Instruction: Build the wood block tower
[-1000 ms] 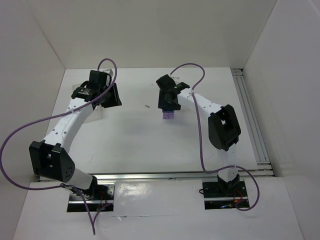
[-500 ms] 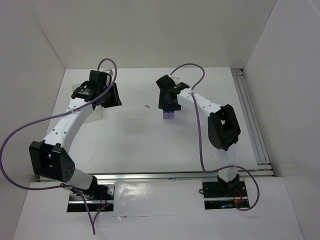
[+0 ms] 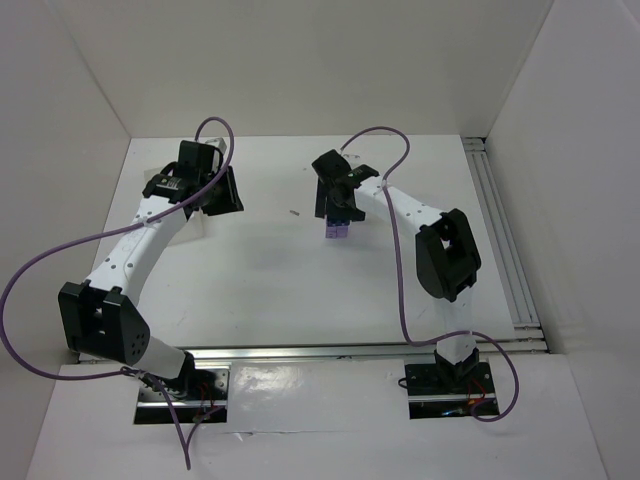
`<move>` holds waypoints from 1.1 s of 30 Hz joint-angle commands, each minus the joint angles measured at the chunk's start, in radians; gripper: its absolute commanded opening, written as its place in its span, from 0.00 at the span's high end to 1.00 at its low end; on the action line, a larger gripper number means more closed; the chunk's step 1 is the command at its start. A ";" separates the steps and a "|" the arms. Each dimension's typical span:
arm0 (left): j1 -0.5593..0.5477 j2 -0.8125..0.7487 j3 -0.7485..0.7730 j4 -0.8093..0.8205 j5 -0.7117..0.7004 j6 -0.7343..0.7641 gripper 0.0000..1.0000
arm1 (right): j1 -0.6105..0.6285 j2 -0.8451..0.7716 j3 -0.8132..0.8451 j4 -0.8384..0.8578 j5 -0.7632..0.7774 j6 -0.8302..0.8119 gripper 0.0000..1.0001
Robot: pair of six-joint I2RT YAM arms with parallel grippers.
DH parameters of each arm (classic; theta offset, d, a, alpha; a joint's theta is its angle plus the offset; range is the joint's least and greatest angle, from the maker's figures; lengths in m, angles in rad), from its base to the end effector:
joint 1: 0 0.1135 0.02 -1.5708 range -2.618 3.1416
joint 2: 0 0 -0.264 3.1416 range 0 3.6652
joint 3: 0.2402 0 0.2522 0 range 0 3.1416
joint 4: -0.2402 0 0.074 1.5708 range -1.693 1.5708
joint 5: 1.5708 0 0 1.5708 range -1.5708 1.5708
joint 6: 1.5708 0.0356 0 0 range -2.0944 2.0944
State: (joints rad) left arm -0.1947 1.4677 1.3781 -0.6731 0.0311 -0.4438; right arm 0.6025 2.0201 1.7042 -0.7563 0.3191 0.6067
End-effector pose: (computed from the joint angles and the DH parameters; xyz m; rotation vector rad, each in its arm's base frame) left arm 0.3151 -0.0633 0.3382 -0.2776 2.3438 -0.3516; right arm 0.3670 0.2388 0.2375 0.1101 2.5549 0.0315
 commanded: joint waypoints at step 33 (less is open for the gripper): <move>0.006 -0.015 -0.002 0.023 0.018 0.030 0.56 | 0.020 0.006 0.057 -0.023 0.008 -0.004 0.28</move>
State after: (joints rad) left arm -0.1947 1.4677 1.3697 -0.6724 0.0319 -0.4404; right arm 0.6041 2.0201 1.7123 -0.7662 0.3180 0.6041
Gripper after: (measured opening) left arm 0.437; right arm 0.728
